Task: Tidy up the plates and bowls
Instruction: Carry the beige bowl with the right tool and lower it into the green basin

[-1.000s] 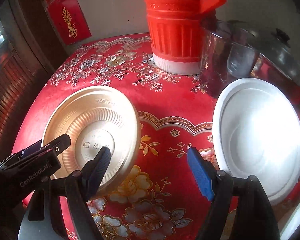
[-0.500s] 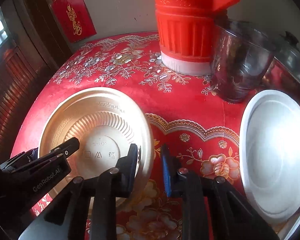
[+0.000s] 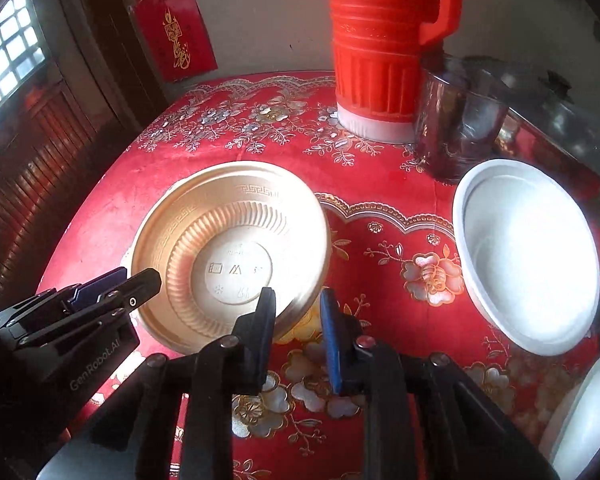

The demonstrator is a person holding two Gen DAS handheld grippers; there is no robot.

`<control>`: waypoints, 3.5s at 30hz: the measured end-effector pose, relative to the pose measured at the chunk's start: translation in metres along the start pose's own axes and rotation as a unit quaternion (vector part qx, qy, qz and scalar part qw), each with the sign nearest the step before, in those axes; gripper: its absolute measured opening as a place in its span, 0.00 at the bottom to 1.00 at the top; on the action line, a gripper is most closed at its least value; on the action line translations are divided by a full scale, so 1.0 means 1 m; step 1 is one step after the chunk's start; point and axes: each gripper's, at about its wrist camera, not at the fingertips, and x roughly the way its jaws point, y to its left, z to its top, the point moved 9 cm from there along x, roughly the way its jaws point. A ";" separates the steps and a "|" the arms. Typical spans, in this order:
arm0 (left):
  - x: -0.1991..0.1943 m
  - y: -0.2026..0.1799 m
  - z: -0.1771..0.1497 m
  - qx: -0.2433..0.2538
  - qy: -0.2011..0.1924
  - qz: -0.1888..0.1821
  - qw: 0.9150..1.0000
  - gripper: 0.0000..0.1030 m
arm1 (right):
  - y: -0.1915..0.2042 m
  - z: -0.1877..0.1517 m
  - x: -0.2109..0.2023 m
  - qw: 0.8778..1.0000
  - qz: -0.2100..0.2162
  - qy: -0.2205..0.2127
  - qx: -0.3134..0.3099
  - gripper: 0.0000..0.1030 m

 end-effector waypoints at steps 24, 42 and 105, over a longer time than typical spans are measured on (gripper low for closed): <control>0.039 0.014 0.024 -0.039 0.029 -0.014 0.999 0.26 | -0.026 0.014 0.032 0.998 0.018 0.021 0.052 0.32; -0.010 0.032 -0.019 -0.018 0.026 -0.021 0.999 0.15 | 0.010 -0.017 -0.013 0.999 0.030 0.015 0.013 0.13; -0.134 0.267 -0.160 -0.092 -0.038 0.065 0.993 0.22 | 0.266 -0.126 -0.068 0.977 0.055 0.008 -0.204 0.19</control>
